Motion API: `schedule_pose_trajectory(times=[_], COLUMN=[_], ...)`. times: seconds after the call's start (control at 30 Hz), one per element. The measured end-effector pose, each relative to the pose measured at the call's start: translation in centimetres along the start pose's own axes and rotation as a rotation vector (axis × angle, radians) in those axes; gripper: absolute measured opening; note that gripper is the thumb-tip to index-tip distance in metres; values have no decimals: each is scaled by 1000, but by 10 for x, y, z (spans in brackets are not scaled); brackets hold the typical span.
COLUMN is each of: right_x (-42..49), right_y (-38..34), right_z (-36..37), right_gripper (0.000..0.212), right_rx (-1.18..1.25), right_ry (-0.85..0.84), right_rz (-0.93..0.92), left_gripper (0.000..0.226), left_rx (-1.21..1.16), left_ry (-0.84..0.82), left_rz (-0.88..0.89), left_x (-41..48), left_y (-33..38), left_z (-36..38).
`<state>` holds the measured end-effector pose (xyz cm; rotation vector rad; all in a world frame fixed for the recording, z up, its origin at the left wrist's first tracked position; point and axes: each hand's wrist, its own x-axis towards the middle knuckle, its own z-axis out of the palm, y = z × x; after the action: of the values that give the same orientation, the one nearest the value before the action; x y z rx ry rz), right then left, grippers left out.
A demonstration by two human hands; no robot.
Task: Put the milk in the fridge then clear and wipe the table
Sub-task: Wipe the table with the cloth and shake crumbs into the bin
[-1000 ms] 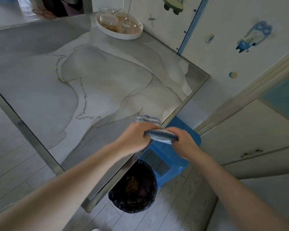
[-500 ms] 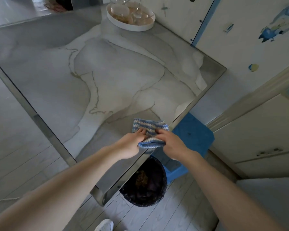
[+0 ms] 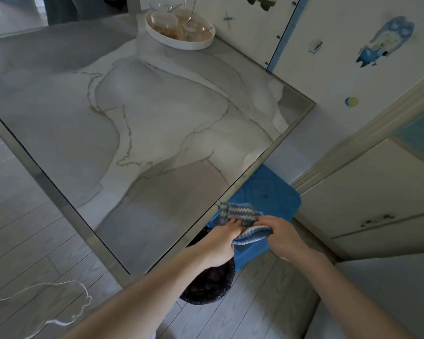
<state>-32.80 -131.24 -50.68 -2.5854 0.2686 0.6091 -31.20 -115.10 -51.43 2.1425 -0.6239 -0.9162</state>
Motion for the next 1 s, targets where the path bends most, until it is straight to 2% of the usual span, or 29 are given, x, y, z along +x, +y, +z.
schedule_pose_trajectory(times=[0.1,0.27,0.4,0.5,0.6,0.83,1.0], right_x=[-5,-2,7,18,22,1,-17], right_y=[2,-32,-73,-97,-122,-137,-121], right_z=[-6,-14,1,26,66,92,92], right_gripper=[49,45,51,62,64,36,43], right_rx=[55,107,80,5,-125,-137,-135], right_ry=[70,201,140,21,-74,-44,-40], right_rz=[-18,-148,-254,-344,-412,-403,-329], left_gripper=[51,51,50,57,62,66,63], left_rx=[-11,28,76,132,152,80,84], left_ry=[50,151,265,233,185,180,135], left_rz=[28,70,29,-65,-128,-114,-17], left_x=[-5,-21,-41,-62,-89,-120,-123], left_y=[11,12,-22,-60,-97,-106,-96], left_z=[-11,-56,-82,-80,-70,-39,-19])
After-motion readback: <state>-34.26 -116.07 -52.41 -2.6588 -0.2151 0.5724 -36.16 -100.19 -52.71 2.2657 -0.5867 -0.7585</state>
